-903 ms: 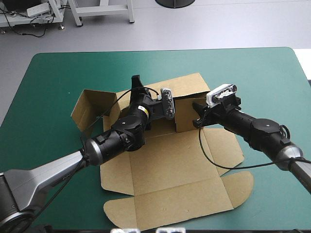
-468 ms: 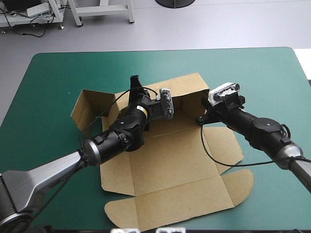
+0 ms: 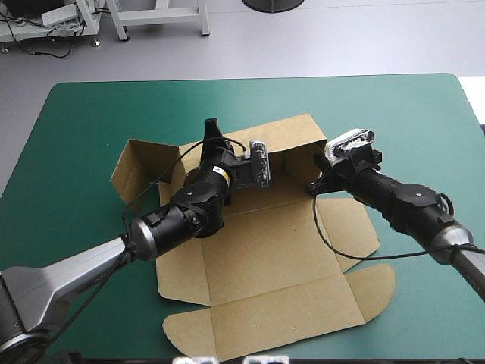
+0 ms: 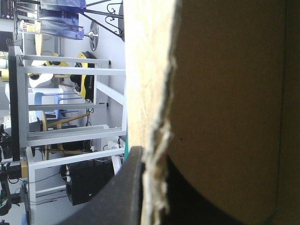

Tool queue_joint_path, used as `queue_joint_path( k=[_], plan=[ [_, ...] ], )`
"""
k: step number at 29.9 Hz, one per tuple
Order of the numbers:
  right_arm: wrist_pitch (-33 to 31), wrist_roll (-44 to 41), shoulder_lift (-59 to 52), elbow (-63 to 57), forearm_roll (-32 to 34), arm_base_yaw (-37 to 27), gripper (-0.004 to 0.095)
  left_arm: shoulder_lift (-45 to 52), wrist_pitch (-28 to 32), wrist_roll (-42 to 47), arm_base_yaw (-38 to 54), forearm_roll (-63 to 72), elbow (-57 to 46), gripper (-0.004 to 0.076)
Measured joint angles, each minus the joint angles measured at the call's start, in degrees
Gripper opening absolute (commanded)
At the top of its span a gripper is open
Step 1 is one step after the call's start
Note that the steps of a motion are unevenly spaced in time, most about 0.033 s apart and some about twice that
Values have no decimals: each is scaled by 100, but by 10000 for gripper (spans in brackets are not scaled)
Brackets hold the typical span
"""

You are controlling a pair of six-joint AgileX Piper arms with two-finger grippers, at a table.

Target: Fold the box

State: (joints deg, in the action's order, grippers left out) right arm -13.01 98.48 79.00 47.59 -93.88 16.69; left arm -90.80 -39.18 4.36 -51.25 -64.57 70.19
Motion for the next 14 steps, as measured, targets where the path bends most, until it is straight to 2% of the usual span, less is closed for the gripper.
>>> queue_joint_path(
  k=[4,9,11,14],
  plan=[
    [-9,-55,0,0,46,0,-23,63,82,-12,0,8,-41,120],
    [-85,-112,-6,11,98,0,-23,261,224,-113,-148,359,-88,336],
    [-142,-138,-6,12,132,6,-23,384,248,-113,-287,588,-103,364],
    [-225,-195,-6,17,173,14,-23,647,243,-113,-505,870,-116,363]
  ],
)
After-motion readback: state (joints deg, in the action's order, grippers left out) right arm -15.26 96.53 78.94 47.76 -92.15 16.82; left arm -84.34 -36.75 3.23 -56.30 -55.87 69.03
